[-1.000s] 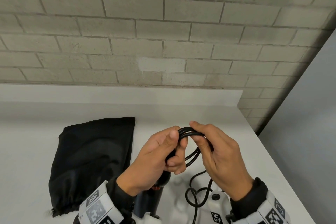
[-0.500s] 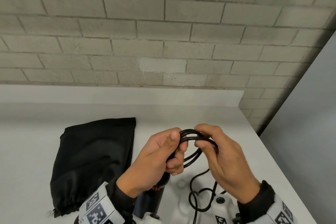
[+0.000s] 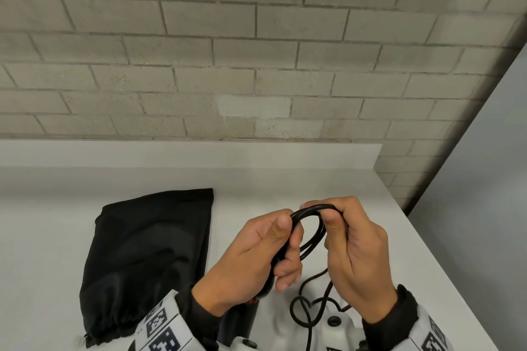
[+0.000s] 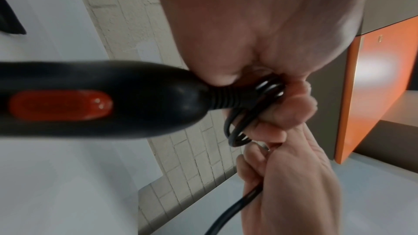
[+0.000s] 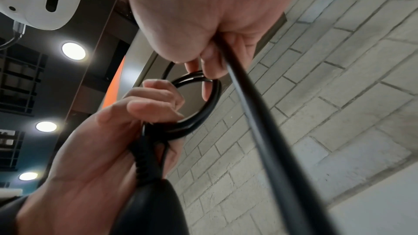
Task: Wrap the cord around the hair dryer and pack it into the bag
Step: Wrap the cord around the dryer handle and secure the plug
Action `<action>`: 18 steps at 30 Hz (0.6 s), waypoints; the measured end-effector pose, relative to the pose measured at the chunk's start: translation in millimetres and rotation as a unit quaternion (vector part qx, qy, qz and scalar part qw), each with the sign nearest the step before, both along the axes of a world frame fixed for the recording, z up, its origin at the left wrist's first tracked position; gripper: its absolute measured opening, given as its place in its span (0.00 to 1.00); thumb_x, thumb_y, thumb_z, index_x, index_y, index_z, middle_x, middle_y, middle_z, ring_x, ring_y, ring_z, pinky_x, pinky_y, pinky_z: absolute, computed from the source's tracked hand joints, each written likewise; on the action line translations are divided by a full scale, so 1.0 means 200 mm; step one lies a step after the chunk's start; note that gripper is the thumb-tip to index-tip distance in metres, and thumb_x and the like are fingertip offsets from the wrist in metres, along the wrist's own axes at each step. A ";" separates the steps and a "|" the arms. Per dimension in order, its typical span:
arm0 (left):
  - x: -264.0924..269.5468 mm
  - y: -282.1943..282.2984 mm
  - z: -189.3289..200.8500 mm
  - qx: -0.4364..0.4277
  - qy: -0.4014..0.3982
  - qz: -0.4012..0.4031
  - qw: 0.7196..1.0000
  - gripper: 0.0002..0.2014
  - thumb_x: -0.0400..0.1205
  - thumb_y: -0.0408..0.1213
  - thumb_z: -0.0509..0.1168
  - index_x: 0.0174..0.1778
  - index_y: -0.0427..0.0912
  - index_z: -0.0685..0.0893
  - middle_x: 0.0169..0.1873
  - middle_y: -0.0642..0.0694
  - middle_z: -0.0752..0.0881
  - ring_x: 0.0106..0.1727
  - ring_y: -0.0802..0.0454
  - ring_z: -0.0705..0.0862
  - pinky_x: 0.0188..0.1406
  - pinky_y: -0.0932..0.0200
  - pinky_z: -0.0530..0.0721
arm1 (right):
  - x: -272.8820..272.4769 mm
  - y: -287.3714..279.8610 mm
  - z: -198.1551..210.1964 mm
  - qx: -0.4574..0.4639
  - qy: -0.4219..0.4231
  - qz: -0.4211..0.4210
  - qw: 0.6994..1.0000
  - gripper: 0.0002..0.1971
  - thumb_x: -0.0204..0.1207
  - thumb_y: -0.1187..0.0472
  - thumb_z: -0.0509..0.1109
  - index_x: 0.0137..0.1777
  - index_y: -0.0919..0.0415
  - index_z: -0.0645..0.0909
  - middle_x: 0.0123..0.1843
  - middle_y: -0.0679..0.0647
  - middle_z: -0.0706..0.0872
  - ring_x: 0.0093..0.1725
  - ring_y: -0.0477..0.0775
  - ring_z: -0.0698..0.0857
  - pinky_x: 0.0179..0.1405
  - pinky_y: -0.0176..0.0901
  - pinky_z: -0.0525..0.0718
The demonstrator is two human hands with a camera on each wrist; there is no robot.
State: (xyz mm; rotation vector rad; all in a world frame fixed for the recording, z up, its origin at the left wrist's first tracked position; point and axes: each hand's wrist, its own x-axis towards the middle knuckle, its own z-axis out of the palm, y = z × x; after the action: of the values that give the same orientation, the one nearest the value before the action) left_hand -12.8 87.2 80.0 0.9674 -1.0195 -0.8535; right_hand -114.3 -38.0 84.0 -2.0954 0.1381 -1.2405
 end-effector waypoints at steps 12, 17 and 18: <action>0.01 0.00 0.01 0.017 0.000 0.037 0.999 0.23 0.80 0.65 0.62 0.36 0.47 0.75 0.18 0.55 0.66 0.16 0.58 0.63 0.20 0.63 0.70 | -0.02 -0.03 -0.01 -0.008 0.042 -0.017 0.999 0.15 0.84 0.50 0.60 0.57 0.53 0.86 0.42 0.30 0.84 0.34 0.38 0.82 0.34 0.32 0.78; 0.02 0.01 0.03 0.015 0.006 0.023 1.000 0.23 0.80 0.65 0.63 0.35 0.47 0.75 0.18 0.54 0.66 0.16 0.59 0.60 0.17 0.66 0.63 | -0.07 -0.05 0.06 -0.095 0.109 0.013 0.989 0.19 0.86 0.51 0.56 0.72 0.53 0.78 0.65 0.40 0.84 0.64 0.38 0.82 0.62 0.38 0.80; 0.02 0.01 0.03 0.012 0.008 0.022 1.000 0.23 0.80 0.64 0.63 0.35 0.47 0.75 0.18 0.53 0.66 0.16 0.59 0.60 0.17 0.66 0.62 | -0.07 -0.04 0.06 -0.087 0.140 0.045 0.985 0.21 0.86 0.49 0.54 0.76 0.51 0.72 0.68 0.39 0.82 0.66 0.37 0.80 0.65 0.33 0.77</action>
State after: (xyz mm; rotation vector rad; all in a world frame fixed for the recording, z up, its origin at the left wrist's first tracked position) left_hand -8.8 89.1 85.5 0.9978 -0.9736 -0.8380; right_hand -129.0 -46.6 95.5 -2.3934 0.0623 -0.9281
